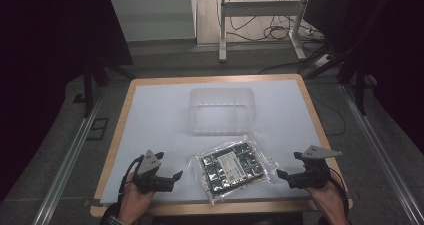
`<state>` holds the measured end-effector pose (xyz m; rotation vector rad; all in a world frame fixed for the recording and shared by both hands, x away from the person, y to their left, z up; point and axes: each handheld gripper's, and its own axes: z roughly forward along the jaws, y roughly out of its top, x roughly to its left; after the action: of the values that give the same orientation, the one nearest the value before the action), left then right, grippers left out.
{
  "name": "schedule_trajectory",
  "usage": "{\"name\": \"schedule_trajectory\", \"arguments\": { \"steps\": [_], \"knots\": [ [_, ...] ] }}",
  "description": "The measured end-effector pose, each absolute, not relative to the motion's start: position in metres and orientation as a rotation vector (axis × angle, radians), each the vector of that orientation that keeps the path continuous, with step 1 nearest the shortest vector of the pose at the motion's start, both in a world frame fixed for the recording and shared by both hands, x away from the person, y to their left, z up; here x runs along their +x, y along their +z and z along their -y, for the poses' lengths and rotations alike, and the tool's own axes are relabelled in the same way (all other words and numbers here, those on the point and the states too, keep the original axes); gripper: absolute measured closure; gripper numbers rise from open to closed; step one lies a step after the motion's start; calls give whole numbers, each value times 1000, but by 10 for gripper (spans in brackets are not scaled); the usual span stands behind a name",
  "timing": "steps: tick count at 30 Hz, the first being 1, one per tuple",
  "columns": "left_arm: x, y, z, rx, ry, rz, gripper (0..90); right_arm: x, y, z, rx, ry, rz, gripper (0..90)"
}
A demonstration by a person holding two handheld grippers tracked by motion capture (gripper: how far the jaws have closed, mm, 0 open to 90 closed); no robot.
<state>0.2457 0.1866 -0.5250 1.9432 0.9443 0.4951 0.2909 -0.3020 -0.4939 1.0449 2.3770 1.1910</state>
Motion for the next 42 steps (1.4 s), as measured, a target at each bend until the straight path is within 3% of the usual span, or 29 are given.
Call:
{"name": "schedule_trajectory", "arguments": {
  "steps": [21,42],
  "knots": [
    [243,-520,-186,1966,435,-1004,116,291,-495,296,1006,1167,-2402,31],
    [244,-524,-185,1960,490,-981,64,305,-495,281,1015,1151,-2431,31]
  ]
}}
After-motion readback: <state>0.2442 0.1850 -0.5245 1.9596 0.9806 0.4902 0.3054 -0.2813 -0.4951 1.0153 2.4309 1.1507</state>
